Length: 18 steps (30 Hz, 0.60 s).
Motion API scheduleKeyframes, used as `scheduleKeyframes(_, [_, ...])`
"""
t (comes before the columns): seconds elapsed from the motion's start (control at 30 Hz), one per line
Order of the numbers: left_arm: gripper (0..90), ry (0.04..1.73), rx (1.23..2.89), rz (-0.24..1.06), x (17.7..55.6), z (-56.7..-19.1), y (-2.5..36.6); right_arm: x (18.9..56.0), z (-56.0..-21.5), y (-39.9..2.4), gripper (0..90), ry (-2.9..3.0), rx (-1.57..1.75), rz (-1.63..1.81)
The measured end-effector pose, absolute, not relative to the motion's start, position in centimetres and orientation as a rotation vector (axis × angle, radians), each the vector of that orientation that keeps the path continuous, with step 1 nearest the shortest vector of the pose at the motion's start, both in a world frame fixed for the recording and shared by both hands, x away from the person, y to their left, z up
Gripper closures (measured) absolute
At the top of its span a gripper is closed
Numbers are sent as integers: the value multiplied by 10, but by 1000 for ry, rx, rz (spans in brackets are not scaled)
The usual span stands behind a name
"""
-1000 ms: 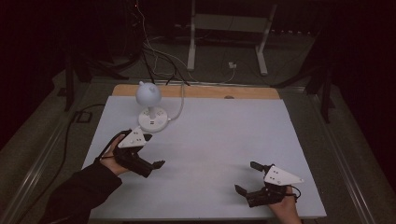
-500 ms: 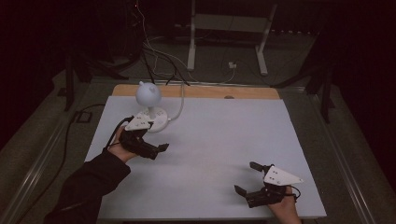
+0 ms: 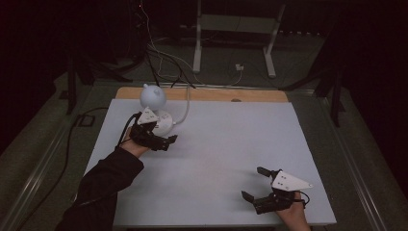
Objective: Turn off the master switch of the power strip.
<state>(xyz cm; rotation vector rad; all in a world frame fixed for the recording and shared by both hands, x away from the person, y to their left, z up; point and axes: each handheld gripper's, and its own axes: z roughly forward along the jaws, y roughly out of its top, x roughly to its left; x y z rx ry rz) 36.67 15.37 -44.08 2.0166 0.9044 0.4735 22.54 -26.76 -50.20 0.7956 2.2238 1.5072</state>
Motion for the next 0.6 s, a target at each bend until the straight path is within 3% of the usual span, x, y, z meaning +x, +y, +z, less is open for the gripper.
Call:
scheduleKeyframes(0.3, [3,1026,1974,523,379,-457,150,226,-503,-268,0,2228,796,1510])
scheduleKeyframes(0.6, [25,1130,1932,456,392,-463,147,226,-502,-268,0,2223,797,1519])
